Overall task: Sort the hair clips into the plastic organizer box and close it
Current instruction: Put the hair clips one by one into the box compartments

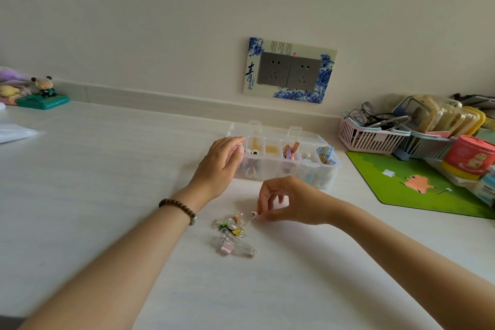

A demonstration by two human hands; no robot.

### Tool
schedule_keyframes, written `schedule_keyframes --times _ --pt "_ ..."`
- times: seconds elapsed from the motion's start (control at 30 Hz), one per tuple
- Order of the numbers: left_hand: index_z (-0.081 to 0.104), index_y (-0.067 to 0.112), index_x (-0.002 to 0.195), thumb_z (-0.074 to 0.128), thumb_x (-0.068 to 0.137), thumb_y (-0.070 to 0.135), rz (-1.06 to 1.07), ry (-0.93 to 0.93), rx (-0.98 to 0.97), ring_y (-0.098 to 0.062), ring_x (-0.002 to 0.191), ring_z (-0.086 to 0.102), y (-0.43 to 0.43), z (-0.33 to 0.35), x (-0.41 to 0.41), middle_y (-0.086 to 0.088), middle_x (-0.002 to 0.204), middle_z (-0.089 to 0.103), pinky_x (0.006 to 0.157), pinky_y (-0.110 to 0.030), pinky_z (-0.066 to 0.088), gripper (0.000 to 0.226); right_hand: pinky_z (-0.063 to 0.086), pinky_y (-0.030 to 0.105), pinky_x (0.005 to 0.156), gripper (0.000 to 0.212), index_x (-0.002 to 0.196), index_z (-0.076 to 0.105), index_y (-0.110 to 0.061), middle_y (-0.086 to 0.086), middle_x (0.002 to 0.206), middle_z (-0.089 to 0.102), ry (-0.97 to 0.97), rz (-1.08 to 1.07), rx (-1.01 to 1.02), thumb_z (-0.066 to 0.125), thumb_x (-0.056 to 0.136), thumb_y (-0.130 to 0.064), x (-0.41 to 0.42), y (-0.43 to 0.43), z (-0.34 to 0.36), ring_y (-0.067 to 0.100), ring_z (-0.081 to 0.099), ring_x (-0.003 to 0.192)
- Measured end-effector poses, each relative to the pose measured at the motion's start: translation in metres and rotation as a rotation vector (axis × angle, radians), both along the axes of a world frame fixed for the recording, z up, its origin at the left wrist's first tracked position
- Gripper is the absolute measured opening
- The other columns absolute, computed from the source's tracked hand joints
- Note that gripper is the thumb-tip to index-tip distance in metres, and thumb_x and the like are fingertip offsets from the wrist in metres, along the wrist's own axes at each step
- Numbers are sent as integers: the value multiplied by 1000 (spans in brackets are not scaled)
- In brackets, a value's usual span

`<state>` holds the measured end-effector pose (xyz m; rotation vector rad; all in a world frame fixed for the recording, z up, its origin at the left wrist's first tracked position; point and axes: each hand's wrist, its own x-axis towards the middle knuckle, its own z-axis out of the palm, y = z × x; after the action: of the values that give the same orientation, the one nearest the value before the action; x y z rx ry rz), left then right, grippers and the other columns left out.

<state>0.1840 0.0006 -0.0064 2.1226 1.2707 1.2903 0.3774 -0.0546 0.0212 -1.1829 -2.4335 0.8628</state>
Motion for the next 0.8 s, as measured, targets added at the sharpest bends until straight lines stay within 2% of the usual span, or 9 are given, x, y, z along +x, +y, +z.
schedule_keyframes --times 0.07,0.2,0.33,0.43,0.57,0.7,0.8 --pt "46 21 131 28 97 34 -1 2 -3 -3 124 33 0 1 0 5 132 45 101 -20 25 40 48 27 75 19 92 57 -11 0 88 69 76 -5 -35 71 79 -14 -1 4 5 9 62 77" --pt "47 18 130 29 98 32 -8 8 23 -1 122 32 -1 3 0 9 126 46 103 -21 26 39 53 22 79 39 123 48 -10 2 90 66 314 -96 -74 60 86 -8 -8 18 29 10 64 82" --pt "46 18 130 28 97 32 -6 38 24 2 119 28 2 2 0 3 133 47 99 -16 22 40 52 18 70 44 123 51 -10 1 87 68 542 -315 -43 65 82 -18 -18 49 56 6 63 73" --pt "45 20 131 28 97 32 -8 54 30 4 119 27 2 2 0 4 134 46 99 -14 21 40 54 21 73 43 123 52 -7 -1 87 68 528 -484 -42 65 83 -19 -23 76 61 8 64 74" --pt "44 19 132 28 97 32 -7 64 33 2 122 28 3 1 -1 4 136 46 103 -17 22 40 52 24 69 36 118 52 -5 2 86 63 325 -555 20 63 85 -15 -27 91 51 11 61 69" --pt "44 20 132 28 98 32 -2 69 29 -4 127 30 4 1 -1 5 136 46 104 -20 24 40 50 26 69 16 101 61 -14 1 92 62 274 -530 203 63 85 -15 -24 80 48 18 63 79" --pt "45 19 131 28 98 31 -3 54 24 -7 128 32 2 2 0 4 135 47 106 -23 26 40 49 20 65 8 92 63 -19 -3 86 65 274 -371 243 62 86 -14 -23 54 47 10 61 71"
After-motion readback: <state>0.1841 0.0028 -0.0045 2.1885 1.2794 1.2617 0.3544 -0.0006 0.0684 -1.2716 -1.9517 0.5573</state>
